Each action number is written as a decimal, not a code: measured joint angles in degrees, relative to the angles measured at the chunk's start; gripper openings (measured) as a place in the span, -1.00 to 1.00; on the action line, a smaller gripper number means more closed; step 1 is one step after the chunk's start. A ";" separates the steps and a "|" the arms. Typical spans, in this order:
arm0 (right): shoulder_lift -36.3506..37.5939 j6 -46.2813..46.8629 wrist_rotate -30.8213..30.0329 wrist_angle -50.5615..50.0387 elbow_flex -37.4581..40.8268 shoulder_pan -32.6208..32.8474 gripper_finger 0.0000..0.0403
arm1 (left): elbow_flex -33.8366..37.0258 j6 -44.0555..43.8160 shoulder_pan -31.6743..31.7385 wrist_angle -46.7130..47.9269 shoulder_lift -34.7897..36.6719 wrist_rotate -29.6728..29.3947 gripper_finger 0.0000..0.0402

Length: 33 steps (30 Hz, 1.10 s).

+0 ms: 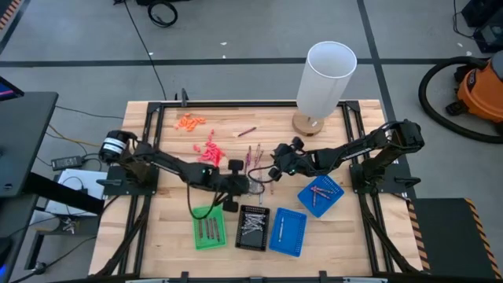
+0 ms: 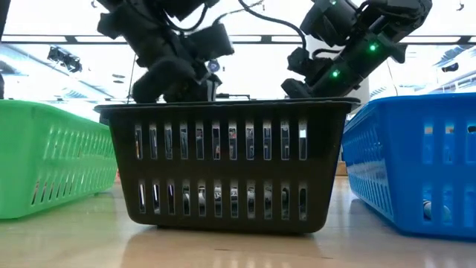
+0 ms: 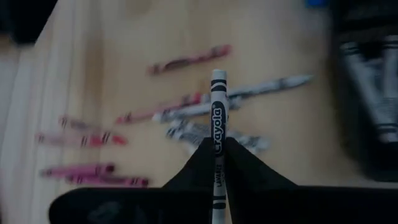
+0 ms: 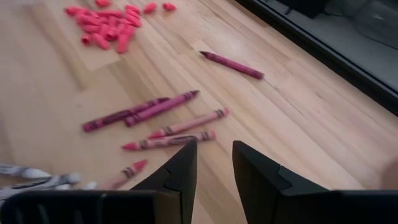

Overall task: Sort crayons
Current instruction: Put the white crayon into the left blue basket

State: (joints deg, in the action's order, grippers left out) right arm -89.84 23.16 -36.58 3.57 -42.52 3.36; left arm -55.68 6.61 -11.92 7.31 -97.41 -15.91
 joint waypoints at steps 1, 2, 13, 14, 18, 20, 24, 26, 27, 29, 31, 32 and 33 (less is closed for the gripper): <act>0.00 0.55 -0.55 -0.67 0.00 0.00 -0.45 | -0.02 1.72 -0.61 -0.62 0.00 -0.05 -0.92; 0.00 1.02 -1.03 -1.16 0.00 -0.02 -0.45 | -0.02 3.40 -1.13 -1.13 0.00 -0.04 -0.92; 0.00 -0.12 -1.50 -5.55 0.00 -0.49 -0.45 | -0.11 11.17 -3.46 -15.10 0.00 2.77 -0.92; 0.00 -0.66 -1.50 -6.04 0.00 -0.50 -0.45 | -0.11 11.15 -3.45 -16.45 0.00 4.02 -0.92; 0.24 -2.58 -0.12 -7.77 0.00 -0.82 -0.45 | -0.13 10.61 -3.73 -21.68 -0.13 7.52 -0.92; 0.94 -2.56 1.46 -8.73 0.00 -1.34 -0.45 | -0.13 10.49 -4.17 -23.26 -0.15 8.17 -0.92; 3.50 -1.46 1.81 -14.20 0.00 -2.69 -0.45 | -0.13 10.51 -5.04 -25.10 -0.15 8.36 -0.92; 5.17 -0.77 0.31 -17.04 0.00 -3.13 -0.45 | -0.13 10.52 -5.14 -26.11 -0.15 8.41 -0.92; 6.01 -0.65 -0.35 -18.26 0.00 -3.40 -0.45 | -0.15 10.52 -5.14 -26.62 -0.15 8.51 -0.92; 7.59 -0.61 -1.94 -20.37 0.00 -3.76 -0.45 | -0.22 10.51 -5.12 -28.76 -0.87 8.54 -0.92; 9.25 -0.61 -4.08 -21.50 0.00 -3.99 -0.46 | -0.18 10.51 -5.12 -29.95 -1.53 8.63 -0.92; 9.93 -0.61 -5.14 -21.95 0.00 -4.10 -0.46 | -0.32 10.51 -5.20 -32.45 -2.49 9.08 -0.92; 10.66 -0.59 -6.25 -22.63 0.00 -4.12 -0.46 | -0.55 10.57 -5.28 -33.51 -3.31 9.23 -0.92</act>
State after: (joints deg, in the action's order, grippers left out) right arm -79.18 22.57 -42.83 -19.05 -42.52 -0.76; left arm -56.23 17.18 -17.20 -26.20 -100.71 -6.68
